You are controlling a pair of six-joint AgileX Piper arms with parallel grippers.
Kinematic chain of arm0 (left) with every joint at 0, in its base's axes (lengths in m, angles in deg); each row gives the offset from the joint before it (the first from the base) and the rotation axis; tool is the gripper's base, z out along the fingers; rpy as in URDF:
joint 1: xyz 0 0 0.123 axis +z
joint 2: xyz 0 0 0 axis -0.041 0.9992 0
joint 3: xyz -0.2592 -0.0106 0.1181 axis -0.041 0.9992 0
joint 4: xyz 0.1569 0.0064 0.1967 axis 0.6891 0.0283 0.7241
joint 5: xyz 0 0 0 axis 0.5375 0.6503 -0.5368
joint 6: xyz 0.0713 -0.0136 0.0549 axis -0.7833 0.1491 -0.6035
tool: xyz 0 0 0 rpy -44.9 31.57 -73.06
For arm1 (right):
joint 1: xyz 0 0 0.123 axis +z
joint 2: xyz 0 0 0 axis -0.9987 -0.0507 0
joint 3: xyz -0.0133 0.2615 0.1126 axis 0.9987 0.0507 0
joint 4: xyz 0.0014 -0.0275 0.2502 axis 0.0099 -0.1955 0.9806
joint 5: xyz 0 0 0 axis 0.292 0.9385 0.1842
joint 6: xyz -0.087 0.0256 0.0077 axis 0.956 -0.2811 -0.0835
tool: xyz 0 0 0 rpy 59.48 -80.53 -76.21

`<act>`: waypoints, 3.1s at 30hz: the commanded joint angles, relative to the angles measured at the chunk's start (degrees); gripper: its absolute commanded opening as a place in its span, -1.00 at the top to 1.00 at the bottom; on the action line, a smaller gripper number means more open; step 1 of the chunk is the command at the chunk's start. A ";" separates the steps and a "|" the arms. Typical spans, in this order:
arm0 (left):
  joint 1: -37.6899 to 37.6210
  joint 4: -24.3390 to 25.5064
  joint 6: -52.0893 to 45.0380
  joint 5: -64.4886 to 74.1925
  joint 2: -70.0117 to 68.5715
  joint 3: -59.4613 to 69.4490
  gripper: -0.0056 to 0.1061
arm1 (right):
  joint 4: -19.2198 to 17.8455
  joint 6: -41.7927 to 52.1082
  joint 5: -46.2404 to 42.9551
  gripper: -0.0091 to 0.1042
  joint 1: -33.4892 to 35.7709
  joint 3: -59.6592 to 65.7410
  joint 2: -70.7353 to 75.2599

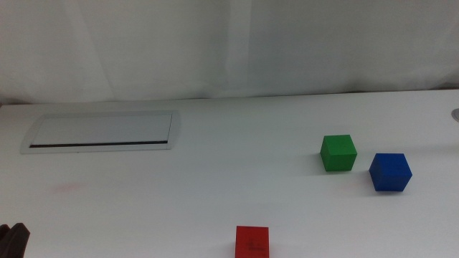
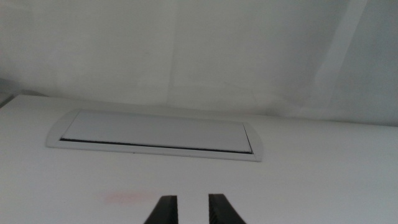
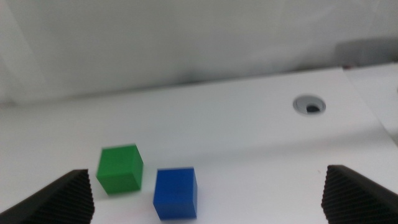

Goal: Stack red cubes first, then green, then blue cubes in a specific spot.

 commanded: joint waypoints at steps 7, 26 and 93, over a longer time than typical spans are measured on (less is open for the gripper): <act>0.18 0.15 -0.78 -0.33 0.11 2.34 0.64 | 4.12 5.57 7.58 -0.98 -0.32 -11.50 -17.95; 0.18 0.15 -1.17 -0.18 0.11 2.34 0.95 | 11.72 5.70 15.64 -0.98 9.77 -35.96 -53.64; 0.18 0.15 -1.17 -0.56 0.11 2.34 0.95 | 4.30 -3.13 18.44 0.88 15.30 -51.44 -82.68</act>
